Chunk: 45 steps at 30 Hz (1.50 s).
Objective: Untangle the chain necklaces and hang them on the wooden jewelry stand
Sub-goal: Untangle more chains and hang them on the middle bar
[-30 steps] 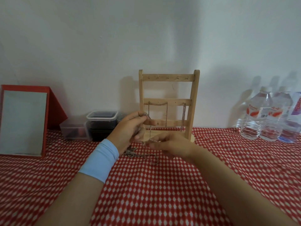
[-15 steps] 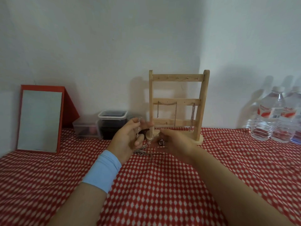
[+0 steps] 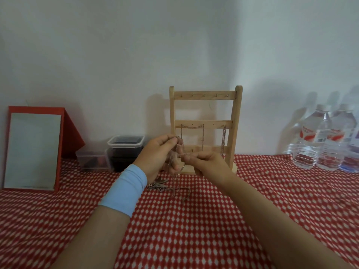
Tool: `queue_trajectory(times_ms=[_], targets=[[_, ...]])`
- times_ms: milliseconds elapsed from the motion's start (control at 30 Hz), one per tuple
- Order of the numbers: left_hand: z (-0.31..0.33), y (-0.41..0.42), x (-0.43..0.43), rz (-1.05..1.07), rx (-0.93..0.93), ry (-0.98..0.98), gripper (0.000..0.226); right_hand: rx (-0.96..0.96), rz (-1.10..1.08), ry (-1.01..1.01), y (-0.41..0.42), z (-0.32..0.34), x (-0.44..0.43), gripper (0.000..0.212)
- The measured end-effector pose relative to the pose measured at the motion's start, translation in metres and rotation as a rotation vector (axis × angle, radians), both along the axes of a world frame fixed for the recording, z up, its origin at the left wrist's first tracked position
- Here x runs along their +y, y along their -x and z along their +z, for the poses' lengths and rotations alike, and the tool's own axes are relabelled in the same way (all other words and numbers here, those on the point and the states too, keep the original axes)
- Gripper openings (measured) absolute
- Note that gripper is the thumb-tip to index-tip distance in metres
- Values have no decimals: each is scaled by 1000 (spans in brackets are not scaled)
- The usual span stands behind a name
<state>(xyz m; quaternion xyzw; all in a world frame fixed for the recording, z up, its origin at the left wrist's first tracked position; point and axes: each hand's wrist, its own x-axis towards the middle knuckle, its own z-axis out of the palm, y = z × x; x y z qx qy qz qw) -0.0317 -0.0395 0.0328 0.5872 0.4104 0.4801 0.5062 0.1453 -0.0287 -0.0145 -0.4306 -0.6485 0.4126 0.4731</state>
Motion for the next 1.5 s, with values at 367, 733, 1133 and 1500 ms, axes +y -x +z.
queue_trajectory(times_ms=[367, 733, 1133, 1500], targets=[[-20, -13, 26, 53, -144, 184, 21, 396, -4, 119, -20, -5, 10, 20], [-14, -6, 26, -263, -268, 307, 19, 254, 66, 318, -16, -15, 11, 22], [-14, -2, 21, -41, 724, -327, 34, 168, 157, 323, -21, -21, 9, 19], [-22, -9, 22, 14, 985, -393, 9, 164, 121, 223, -19, -16, 7, 41]])
